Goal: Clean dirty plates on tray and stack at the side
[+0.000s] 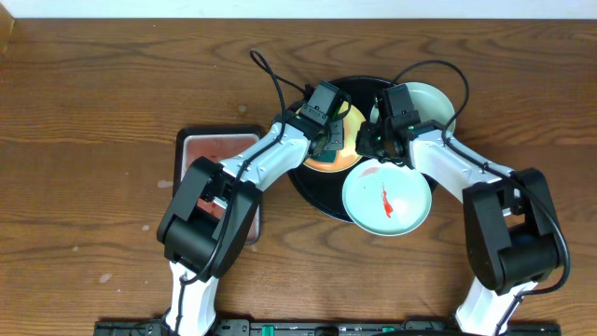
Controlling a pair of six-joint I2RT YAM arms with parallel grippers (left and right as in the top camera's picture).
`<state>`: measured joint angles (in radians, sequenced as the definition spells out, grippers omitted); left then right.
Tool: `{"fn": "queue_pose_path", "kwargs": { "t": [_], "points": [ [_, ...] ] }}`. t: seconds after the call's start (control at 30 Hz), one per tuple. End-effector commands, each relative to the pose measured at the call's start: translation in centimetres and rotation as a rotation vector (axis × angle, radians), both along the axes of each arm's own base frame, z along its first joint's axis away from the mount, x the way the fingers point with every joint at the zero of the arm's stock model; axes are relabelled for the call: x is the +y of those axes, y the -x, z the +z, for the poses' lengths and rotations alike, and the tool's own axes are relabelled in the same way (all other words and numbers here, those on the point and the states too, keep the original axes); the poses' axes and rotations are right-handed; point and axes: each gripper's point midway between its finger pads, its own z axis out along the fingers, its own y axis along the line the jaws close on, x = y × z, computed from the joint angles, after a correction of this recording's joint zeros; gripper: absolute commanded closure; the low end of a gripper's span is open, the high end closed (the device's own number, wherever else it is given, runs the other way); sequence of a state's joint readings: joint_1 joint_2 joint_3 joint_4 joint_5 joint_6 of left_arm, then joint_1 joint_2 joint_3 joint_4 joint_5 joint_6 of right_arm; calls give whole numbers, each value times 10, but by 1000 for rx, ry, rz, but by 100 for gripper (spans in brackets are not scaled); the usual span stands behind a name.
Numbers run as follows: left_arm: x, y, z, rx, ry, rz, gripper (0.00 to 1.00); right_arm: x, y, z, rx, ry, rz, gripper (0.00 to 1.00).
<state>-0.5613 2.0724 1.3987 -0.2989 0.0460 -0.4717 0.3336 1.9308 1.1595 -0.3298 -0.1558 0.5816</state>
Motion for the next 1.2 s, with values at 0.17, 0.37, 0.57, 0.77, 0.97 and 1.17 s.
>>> {"fn": "queue_pose_path", "kwargs": {
  "t": [0.17, 0.37, 0.57, 0.77, 0.97, 1.17],
  "points": [
    [-3, 6, -17, 59, 53, 61, 93, 10, 1, -16, 27, 2, -11, 99],
    [-18, -7, -4, 19, 160, 99, 93, 26, 8, -16, 23, 2, 30, 99],
    [-18, -19, 2, -40, 161, 116, 93, 32, 12, -16, 30, 4, 44, 99],
    [2, -30, 1, -73, 110, 166, 93, 29, 16, -19, 50, 10, 32, 99],
    [31, -33, -6, -56, 33, 179, 93, 29, 16, -19, 52, 10, 28, 99],
    [55, -22, -18, 18, -39, 176, 93, 27, 16, -19, 56, 14, 13, 99]
  ]
}}
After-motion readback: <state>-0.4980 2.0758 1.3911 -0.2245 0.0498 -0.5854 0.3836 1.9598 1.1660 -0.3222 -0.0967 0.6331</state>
